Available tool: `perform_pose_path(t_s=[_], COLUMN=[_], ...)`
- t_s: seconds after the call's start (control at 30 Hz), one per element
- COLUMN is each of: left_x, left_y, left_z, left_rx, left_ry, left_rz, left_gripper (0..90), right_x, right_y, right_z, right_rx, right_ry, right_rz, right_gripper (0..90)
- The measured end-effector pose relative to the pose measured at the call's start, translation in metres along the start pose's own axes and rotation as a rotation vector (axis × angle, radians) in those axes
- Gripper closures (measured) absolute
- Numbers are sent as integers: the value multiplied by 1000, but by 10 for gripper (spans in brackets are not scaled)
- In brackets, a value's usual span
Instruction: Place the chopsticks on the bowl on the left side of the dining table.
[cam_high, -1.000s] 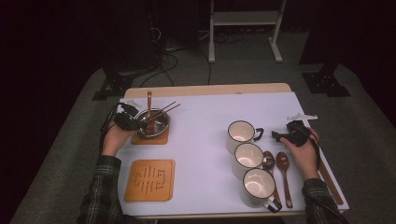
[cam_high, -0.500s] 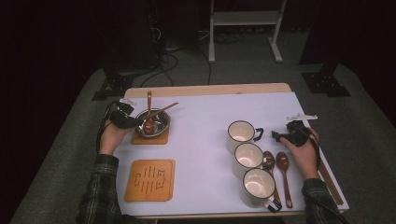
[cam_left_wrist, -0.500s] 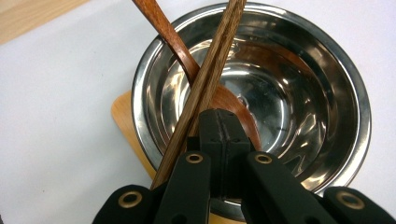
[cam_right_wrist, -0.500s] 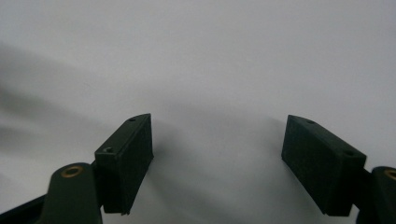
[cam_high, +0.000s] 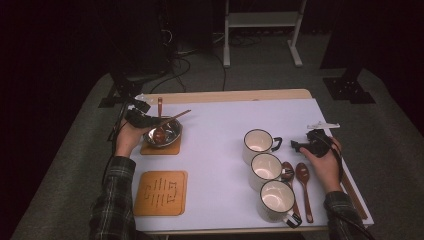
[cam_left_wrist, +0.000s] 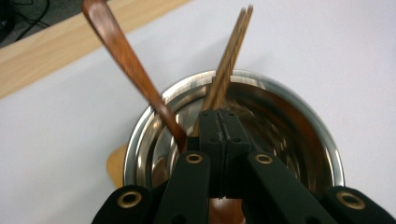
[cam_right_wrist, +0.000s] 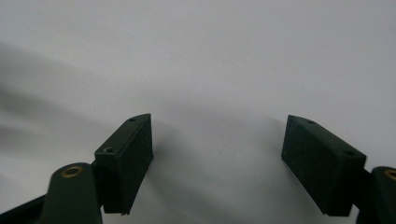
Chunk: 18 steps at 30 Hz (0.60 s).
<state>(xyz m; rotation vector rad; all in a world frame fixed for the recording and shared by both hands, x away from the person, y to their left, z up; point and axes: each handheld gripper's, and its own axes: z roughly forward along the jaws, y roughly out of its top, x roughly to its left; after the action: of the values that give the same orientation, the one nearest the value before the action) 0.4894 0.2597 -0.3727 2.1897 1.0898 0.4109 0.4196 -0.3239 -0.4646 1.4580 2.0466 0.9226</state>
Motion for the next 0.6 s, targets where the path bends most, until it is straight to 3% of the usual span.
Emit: perform_pose_path(t_s=[0.3,0.6], left_x=[3,2], left_y=[29,45], left_z=[27,63], left_rx=[-21,26], left_ry=[26,54], left_rz=[15,4], left_gripper=[894,893], right_x=[0,0], right_y=[0,0], right_z=[0,0], right_rx=[0,-1], right_ry=[0,-2], right_rz=[0,-3], right_gripper=[231,231])
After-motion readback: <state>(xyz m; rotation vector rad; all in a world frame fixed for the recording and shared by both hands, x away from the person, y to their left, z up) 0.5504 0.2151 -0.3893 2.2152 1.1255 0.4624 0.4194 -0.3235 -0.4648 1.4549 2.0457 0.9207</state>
